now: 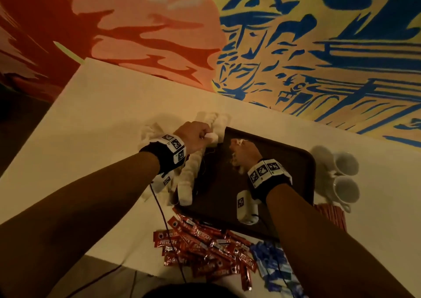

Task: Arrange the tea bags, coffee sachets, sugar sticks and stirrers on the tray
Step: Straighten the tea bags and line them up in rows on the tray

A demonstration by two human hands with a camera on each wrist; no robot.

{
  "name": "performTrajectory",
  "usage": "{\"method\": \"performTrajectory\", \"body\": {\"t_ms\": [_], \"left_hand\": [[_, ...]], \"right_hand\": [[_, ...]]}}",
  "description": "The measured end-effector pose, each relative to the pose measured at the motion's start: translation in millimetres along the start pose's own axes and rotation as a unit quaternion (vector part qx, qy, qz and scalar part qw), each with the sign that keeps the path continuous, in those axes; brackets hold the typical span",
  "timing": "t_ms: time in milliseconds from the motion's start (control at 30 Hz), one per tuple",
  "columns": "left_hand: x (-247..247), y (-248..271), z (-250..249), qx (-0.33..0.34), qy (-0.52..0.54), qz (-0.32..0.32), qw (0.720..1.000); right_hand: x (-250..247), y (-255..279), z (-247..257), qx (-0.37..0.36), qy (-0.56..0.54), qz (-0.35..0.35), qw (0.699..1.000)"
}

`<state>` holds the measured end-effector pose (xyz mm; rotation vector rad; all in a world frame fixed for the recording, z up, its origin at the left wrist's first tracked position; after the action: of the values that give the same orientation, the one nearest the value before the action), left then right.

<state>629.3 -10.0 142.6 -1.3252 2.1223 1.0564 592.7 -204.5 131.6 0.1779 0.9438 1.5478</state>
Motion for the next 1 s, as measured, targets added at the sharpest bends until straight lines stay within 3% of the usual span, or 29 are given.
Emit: {"method": "performTrajectory", "body": {"t_ms": [267, 400, 600, 833, 1000], "left_hand": [[8.9, -36.8, 3.5, 0.018, -0.086, 0.056, 0.995], [12.5, -46.9, 3.8, 0.012, -0.112, 0.082, 0.990], [14.2, -55.5, 5.9, 0.009, -0.111, 0.071, 0.991], [16.6, -60.1, 8.0, 0.003, -0.085, 0.048, 0.995], [16.0, -61.4, 7.0, 0.004, -0.083, 0.031, 0.996]], "right_hand": [[16.8, -33.7, 5.4, -0.001, 0.029, 0.005, 1.000], [23.4, -30.4, 3.6, 0.029, -0.023, 0.035, 0.999], [25.8, -34.6, 5.6, 0.011, 0.012, 0.002, 1.000], [32.8, -29.6, 11.3, 0.032, -0.059, 0.034, 0.997], [35.1, -31.4, 10.6, 0.036, -0.091, 0.019, 0.995]]}}
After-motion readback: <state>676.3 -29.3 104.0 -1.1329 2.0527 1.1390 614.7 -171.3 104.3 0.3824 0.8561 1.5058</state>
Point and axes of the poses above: each hand's wrist, its own y-axis away from the middle knuckle, its own x-axis out of the palm, z = x × y, the point moved 1 cm from there along -y, towards the middle knuckle, and after that the axes turned 1 degree about -x, right-handed, at the moved point
